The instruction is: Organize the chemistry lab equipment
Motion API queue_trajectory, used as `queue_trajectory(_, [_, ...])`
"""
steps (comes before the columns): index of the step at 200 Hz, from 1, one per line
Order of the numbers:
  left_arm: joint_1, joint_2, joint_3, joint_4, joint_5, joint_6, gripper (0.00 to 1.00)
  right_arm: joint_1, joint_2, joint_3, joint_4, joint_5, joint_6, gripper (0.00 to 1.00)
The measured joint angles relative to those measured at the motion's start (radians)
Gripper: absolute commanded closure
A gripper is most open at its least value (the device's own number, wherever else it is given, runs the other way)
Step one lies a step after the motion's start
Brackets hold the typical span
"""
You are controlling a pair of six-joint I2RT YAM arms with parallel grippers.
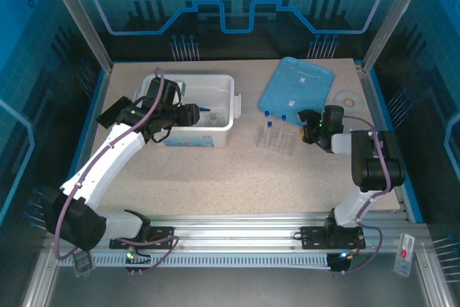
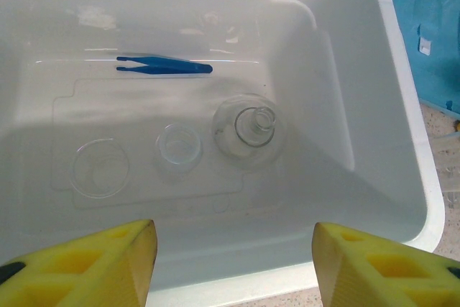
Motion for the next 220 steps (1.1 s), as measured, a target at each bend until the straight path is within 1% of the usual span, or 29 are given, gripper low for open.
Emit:
queue_trajectory(61, [0.0, 0.0, -0.012, 0.001, 0.0, 0.0, 0.4, -0.074, -0.015, -0.04, 0.082, 0.062, 0.001, 0.4])
queue_trajectory(103, [0.0, 0.0, -0.013, 0.001, 0.0, 0.0, 0.4, -0.109, -0.021, -0.045, 0.111, 0.063, 0.002, 0.4])
queue_trajectory(139, [0.0, 0.0, -0.018, 0.001, 0.0, 0.0, 0.4, -0.091, -0.092, -0.047, 0.068, 0.063, 0.0, 0.39])
queue_trajectory(166, [0.0, 0.0, -0.019, 0.002, 0.0, 0.0, 0.4, -0.047, -0.15, -0.047, 0.049, 0.062, -0.007, 0.38])
queue_trajectory(185, [0.0, 0.0, -0.019, 0.002, 0.0, 0.0, 0.4, -0.027, -0.147, -0.047, 0.042, 0.061, -0.008, 0.38])
queue_trajectory(220, [0.0, 0.0, -0.019, 0.004, 0.0, 0.0, 0.4, -0.027, -0.115, -0.047, 0.033, 0.062, -0.008, 0.38])
